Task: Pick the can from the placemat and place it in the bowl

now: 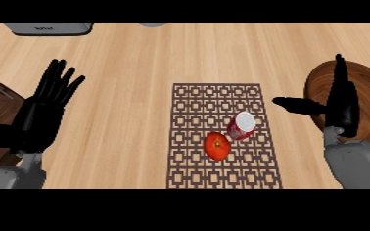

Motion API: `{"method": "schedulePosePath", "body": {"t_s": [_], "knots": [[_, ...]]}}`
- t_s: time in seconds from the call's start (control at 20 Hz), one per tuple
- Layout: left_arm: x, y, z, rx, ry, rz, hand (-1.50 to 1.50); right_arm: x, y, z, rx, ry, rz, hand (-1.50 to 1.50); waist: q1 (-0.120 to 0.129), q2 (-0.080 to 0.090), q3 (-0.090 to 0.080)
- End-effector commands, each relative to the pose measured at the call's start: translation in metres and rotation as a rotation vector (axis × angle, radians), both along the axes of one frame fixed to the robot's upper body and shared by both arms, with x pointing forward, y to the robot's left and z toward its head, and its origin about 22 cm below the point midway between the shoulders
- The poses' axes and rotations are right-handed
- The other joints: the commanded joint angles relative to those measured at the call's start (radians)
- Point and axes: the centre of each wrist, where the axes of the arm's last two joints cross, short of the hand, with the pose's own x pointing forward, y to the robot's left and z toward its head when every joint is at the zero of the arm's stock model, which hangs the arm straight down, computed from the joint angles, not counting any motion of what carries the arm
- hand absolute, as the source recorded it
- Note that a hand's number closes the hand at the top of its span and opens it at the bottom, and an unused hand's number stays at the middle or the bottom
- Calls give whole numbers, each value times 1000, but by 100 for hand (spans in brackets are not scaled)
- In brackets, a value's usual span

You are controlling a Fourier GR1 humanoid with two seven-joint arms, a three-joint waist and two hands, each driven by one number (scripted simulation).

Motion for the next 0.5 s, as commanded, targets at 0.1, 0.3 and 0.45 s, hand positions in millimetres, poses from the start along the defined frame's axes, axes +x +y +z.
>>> {"method": "schedulePosePath", "body": {"t_s": [0.1, 0.3, 0.45], "knots": [[7, -5, -1, -19, -17, -12, 0, 13, 6, 26, -115, 465, 99, -150, 12, 2, -2], [5, -14, 1, -25, -31, -55, 0, 19, 24, 19, -77, 823, 286, -150, 50, 6, -2], [10, -15, 0, -19, -6, -48, 0, 34, 38, 49, -43, 940, 372, -150, 36, 4, 0]]}}
